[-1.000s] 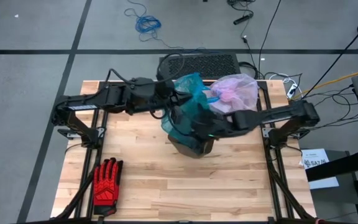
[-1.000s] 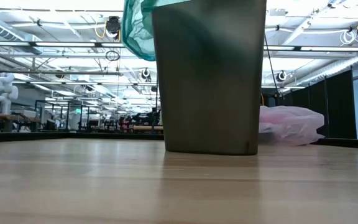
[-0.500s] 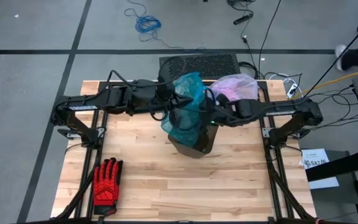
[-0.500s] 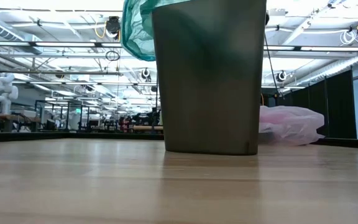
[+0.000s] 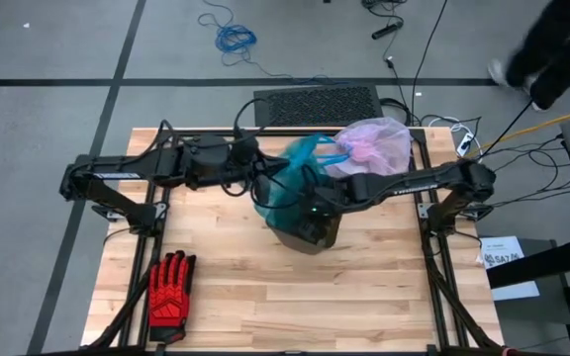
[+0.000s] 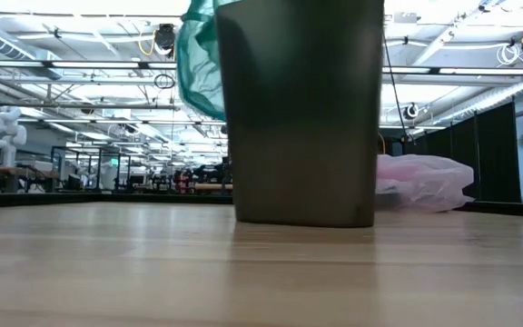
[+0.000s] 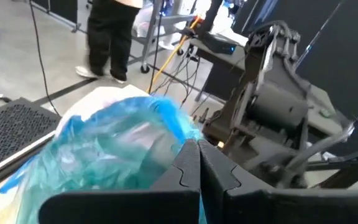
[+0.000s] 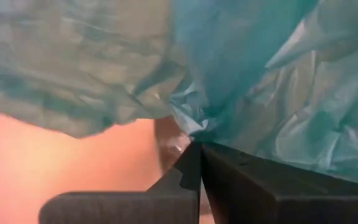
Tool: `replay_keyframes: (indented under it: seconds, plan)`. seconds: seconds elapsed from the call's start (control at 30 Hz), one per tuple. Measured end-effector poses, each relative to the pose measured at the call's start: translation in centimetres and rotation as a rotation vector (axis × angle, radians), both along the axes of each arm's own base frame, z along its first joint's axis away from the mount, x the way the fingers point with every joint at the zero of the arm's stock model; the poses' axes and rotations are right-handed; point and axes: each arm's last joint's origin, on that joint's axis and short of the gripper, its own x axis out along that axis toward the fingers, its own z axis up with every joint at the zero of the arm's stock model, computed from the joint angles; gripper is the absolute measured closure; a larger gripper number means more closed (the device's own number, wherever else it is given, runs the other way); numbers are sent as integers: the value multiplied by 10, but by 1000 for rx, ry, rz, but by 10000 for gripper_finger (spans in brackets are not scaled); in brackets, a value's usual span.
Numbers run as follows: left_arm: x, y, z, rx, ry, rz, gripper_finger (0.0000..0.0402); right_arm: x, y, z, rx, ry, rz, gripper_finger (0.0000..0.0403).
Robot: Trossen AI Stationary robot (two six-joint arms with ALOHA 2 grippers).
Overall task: Place trash/remove bag and relplace
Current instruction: Insert the blue trash bag into the trash bin
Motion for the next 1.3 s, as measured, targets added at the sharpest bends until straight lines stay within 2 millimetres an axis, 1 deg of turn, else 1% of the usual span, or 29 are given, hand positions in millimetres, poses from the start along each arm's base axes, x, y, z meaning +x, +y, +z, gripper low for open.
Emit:
replay_keyframes:
  seconds: [0.17, 0.3, 0.37, 0.43, 0.5, 0.63, 0.73, 0.83, 0.93, 1.0, 1.07, 1.1, 1.17, 1.23, 1.3]
  plan:
    - [-17, 2, 4, 35, -9, 15, 401, 21, -11, -9, 76, -101, -13, 402]
    - [-32, 9, 8, 67, 33, 61, 401, 32, -25, -7, 110, -198, -45, 402]
    - [-41, 12, 9, 69, 55, 83, 401, 34, -33, -2, 109, -228, -63, 402]
    - [-48, 14, 11, 65, 53, 93, 401, 37, -40, 9, 94, -264, -51, 402]
    - [-50, 14, 12, 62, 46, 96, 401, 37, -41, 21, 69, -286, -7, 402]
    - [-51, 14, 14, 59, 38, 88, 401, 32, -39, 53, 78, -311, 116, 403]
    - [-51, 13, 15, 56, 31, 85, 401, 23, -33, 72, 72, -247, 195, 403]
    - [-51, 13, 15, 56, 31, 85, 401, 15, -26, 92, -29, -203, 226, 403]
    - [-50, 13, 16, 55, 14, 85, 402, 15, -20, 110, -156, -252, 236, 403]
    - [-49, 14, 19, 55, -14, 86, 401, 20, -17, 114, -246, -304, 248, 403]
    - [-49, 13, 22, 57, -53, 77, 402, 28, -18, 109, -300, -345, 279, 403]
    - [-48, 13, 25, 56, -78, 64, 402, 33, -21, 103, -307, -356, 293, 403]
    - [-48, 12, 28, 51, -113, 30, 401, 43, -27, 86, -292, -354, 305, 403]
    - [-47, 11, 28, 46, -121, 12, 401, 48, -32, 67, -258, -314, 299, 403]
    - [-44, 9, 28, 43, -141, 4, 401, 51, -36, 58, -227, -292, 288, 403]
